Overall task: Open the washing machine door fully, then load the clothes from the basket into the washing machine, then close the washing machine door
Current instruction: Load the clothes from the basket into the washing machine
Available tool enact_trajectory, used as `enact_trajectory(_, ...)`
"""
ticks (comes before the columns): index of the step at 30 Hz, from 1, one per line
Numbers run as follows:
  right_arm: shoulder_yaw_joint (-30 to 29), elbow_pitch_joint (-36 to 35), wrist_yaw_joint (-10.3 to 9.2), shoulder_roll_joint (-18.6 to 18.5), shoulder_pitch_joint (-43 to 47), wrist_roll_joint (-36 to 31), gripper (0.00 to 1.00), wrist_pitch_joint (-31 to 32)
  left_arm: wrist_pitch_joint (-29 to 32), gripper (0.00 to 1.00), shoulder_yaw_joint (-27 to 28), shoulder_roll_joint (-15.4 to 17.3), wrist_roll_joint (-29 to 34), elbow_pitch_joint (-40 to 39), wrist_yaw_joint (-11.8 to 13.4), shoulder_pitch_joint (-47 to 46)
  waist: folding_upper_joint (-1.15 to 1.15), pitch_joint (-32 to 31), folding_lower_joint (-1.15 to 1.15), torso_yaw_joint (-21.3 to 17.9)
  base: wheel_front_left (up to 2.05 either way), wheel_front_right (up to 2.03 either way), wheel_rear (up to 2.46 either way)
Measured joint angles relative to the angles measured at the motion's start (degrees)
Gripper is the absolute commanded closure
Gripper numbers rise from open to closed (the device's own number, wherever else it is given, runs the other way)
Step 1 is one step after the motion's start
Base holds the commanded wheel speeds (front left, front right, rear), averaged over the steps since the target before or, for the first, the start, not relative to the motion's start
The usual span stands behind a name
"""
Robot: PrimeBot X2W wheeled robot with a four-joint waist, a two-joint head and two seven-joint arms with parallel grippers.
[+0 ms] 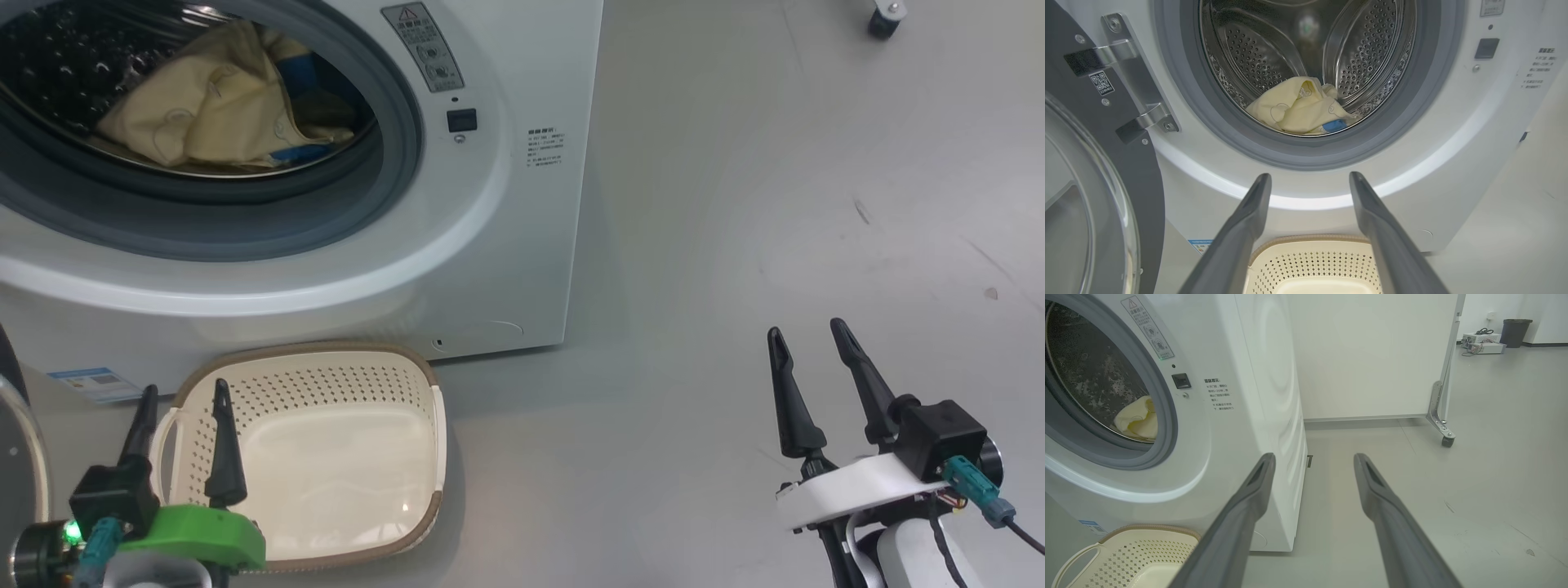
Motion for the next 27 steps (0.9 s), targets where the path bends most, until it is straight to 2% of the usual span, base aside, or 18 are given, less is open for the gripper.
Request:
enact_trajectory(17, 0.20, 0.99, 0.01, 0.03, 6.11, 0.00, 0.00, 0.00, 0.01, 0.00, -2.49, -0.09, 1.01, -4.01, -1.07, 7.12, 0.00, -9.33, 0.00, 2.70, 0.00, 0.00, 0.00)
enact_trajectory(27, 0.69, -0.09, 0.00, 0.05, 7.42, -0.01, 0.00, 0.01, 0.01, 0.00, -2.23, 0.04, 1.67, -7.20, -0.53, 10.43, 0.00, -10.98, 0.00, 2.98, 0.00, 0.00, 0.00)
